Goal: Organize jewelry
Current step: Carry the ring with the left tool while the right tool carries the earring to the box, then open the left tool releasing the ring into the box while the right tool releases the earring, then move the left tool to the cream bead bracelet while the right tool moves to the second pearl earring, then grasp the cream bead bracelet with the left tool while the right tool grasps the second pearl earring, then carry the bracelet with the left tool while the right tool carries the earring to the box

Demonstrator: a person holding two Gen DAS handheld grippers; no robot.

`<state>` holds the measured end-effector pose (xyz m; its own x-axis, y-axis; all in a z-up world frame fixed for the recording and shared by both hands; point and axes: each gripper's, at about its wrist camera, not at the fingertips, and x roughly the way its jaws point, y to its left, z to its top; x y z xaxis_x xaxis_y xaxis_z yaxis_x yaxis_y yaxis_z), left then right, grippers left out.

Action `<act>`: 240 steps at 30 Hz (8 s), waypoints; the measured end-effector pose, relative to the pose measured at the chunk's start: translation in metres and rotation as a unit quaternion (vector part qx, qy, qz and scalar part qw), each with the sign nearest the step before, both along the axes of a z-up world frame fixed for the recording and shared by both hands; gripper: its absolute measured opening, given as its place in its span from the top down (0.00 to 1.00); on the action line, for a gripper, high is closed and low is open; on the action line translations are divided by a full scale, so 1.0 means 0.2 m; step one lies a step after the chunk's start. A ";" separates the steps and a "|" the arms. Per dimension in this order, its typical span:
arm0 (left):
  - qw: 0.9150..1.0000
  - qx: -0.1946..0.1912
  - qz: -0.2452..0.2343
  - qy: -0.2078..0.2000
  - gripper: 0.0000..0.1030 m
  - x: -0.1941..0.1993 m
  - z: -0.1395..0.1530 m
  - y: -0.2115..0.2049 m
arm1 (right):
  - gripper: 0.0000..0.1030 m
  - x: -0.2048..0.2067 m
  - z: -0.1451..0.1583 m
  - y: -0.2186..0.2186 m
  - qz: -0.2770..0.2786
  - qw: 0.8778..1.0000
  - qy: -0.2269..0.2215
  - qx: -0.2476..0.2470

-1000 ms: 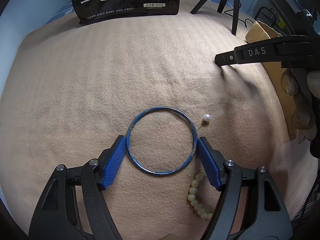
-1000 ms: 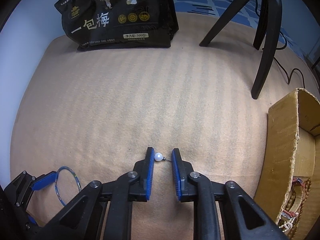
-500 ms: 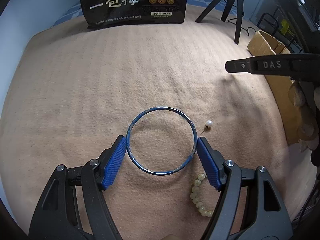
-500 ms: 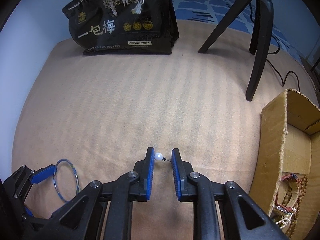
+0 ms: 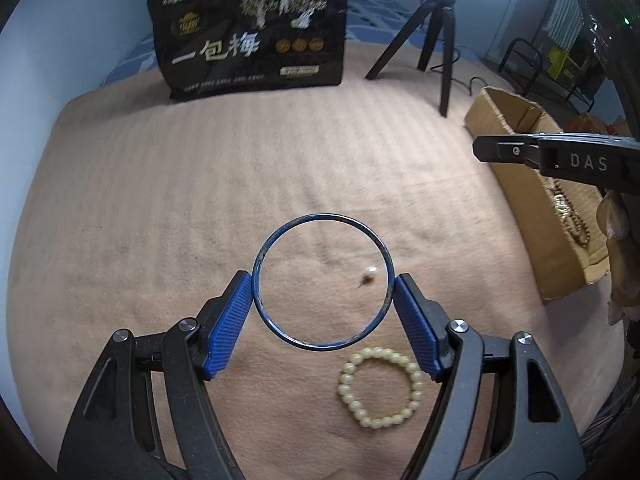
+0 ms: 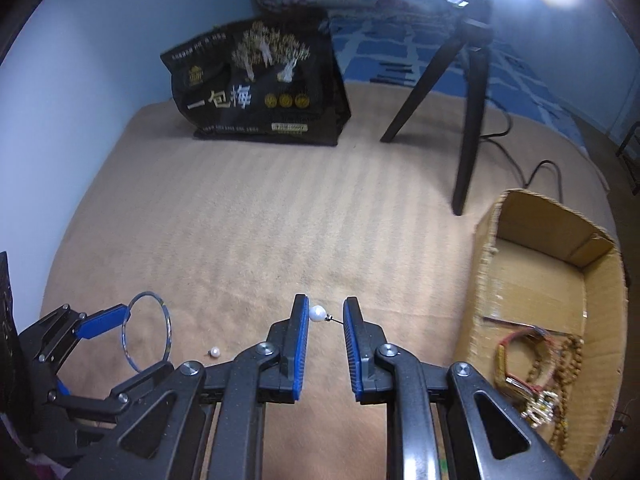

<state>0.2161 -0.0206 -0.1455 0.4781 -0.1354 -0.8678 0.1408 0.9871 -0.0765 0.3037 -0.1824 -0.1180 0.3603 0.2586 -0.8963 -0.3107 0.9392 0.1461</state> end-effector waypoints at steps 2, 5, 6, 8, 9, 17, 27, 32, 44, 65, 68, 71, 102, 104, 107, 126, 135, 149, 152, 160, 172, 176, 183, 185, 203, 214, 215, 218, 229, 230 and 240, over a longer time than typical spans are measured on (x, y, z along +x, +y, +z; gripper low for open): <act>1.000 -0.004 -0.005 -0.006 0.28 -0.01 0.03 -0.04 | 0.84 -0.02 0.03 -0.03 -0.005 1.000 -0.004 0.004; 1.000 -0.009 -0.013 -0.015 0.28 -0.01 0.08 -0.09 | 0.84 -0.05 0.07 -0.10 -0.013 1.000 -0.015 0.004; 1.000 -0.011 -0.016 -0.018 0.28 -0.02 0.09 -0.12 | 0.84 -0.06 0.08 -0.12 -0.015 1.000 -0.018 0.003; 0.999 -0.015 -0.023 -0.024 0.28 -0.02 0.12 -0.17 | 0.84 -0.08 0.11 -0.17 -0.022 0.999 -0.025 0.005; 0.999 -0.017 -0.026 -0.026 0.28 -0.02 0.13 -0.19 | 0.84 -0.10 0.12 -0.20 -0.025 0.999 -0.027 0.006; 0.998 -0.039 -0.047 -0.036 0.28 -0.04 0.18 -0.41 | 0.84 -0.14 0.19 -0.44 -0.061 0.997 -0.041 0.014; 0.994 -0.052 -0.080 -0.048 0.28 -0.04 0.23 -0.70 | 0.84 -0.16 0.22 -0.70 -0.105 0.993 -0.050 0.029; 0.993 -0.058 -0.092 -0.051 0.28 -0.04 0.24 -0.81 | 0.84 -0.16 0.22 -0.77 -0.114 0.992 -0.053 0.032; 0.990 -0.065 -0.111 -0.050 0.28 -0.01 0.24 -0.98 | 0.84 -0.11 0.20 -0.88 -0.127 0.990 -0.057 0.037; 0.989 -0.072 -0.121 -0.045 0.27 0.01 0.23 -1.05 | 0.49 -0.10 0.19 -0.88 -0.128 0.989 -0.065 0.021; 0.989 -0.068 -0.122 -0.041 0.27 0.02 0.22 -1.05 | 0.34 -0.10 0.20 -0.89 -0.131 0.989 -0.071 0.017; 0.990 -0.065 -0.122 -0.038 0.27 0.02 0.21 -1.05 | 0.26 -0.10 0.20 -0.89 -0.133 0.988 -0.074 0.017; 0.993 -0.056 -0.090 -0.056 0.27 -0.18 0.34 -0.75 | 0.12 -0.30 0.38 -0.77 -0.131 0.986 -0.099 0.026; 0.993 -0.055 -0.082 -0.057 0.27 -0.21 0.35 -0.69 | 0.11 -0.33 0.40 -0.74 -0.126 0.986 -0.102 0.025; 0.994 -0.048 -0.074 -0.060 0.27 -0.25 0.35 -0.60 | 0.11 -0.37 0.42 -0.70 -0.120 0.987 -0.106 0.028; 0.998 -0.040 0.011 -0.047 0.27 -0.38 0.26 0.04 | 0.11 -0.52 0.34 -0.31 -0.045 0.993 -0.089 0.056; 0.999 -0.048 0.009 -0.013 0.35 -0.37 0.12 0.10 | 0.22 -0.47 0.15 -0.05 0.013 0.997 -0.050 0.065; 0.998 -0.054 -0.015 0.038 0.58 -0.33 -0.11 0.04 | 0.61 -0.39 -0.14 0.24 0.082 0.995 -0.008 0.060; 0.997 -0.056 -0.012 0.046 0.60 -0.30 -0.14 0.04 | 0.65 -0.38 -0.19 0.29 0.094 0.994 0.000 0.054; 0.997 -0.060 -0.002 0.057 0.64 -0.24 -0.20 0.05 | 0.67 -0.34 -0.27 0.37 0.115 0.992 0.007 0.052; 0.997 -0.046 -0.003 0.060 0.83 -0.21 -0.23 0.04 | 0.71 -0.31 -0.38 0.46 0.142 0.990 -0.006 0.005; 0.997 -0.052 0.003 0.062 0.90 -0.19 -0.24 0.06 | 0.74 -0.31 -0.39 0.47 0.147 0.989 -0.012 -0.005; 0.996 -0.058 0.005 0.062 0.92 -0.19 -0.24 0.08 | 0.85 -0.30 -0.41 0.49 0.152 0.988 -0.016 -0.014; 0.996 -0.060 0.006 0.062 0.92 -0.19 -0.24 0.08 | 0.85 -0.30 -0.41 0.49 0.150 0.988 -0.018 -0.013; 0.997 -0.073 0.011 0.038 0.95 -0.24 -0.14 0.10 | 0.86 -0.37 -0.25 0.42 0.144 0.988 -0.049 -0.016; 0.997 -0.073 0.004 -0.001 0.95 -0.28 -0.02 0.05 | 0.86 -0.42 -0.11 0.32 0.129 0.989 -0.068 -0.010; 0.997 -0.073 0.002 -0.006 0.95 -0.29 0.00 0.04 | 0.86 -0.43 -0.10 0.30 0.127 0.989 -0.070 -0.010; 0.997 -0.074 -0.003 -0.018 0.95 -0.30 0.04 0.01 | 0.86 -0.44 -0.07 0.26 0.119 0.990 -0.077 -0.007; 0.995 -0.083 -0.023 -0.056 0.95 -0.29 0.18 -0.10 | 0.86 -0.48 0.07 0.08 0.094 0.991 -0.092 -0.004; 0.994 -0.084 -0.025 -0.058 0.95 -0.29 0.19 -0.11 | 0.86 -0.48 0.08 0.06 0.091 0.991 -0.093 -0.004; 0.990 -0.108 -0.044 -0.080 0.95 -0.24 0.31 -0.25 | 0.86 -0.50 0.17 -0.18 0.050 0.993 -0.102 -0.004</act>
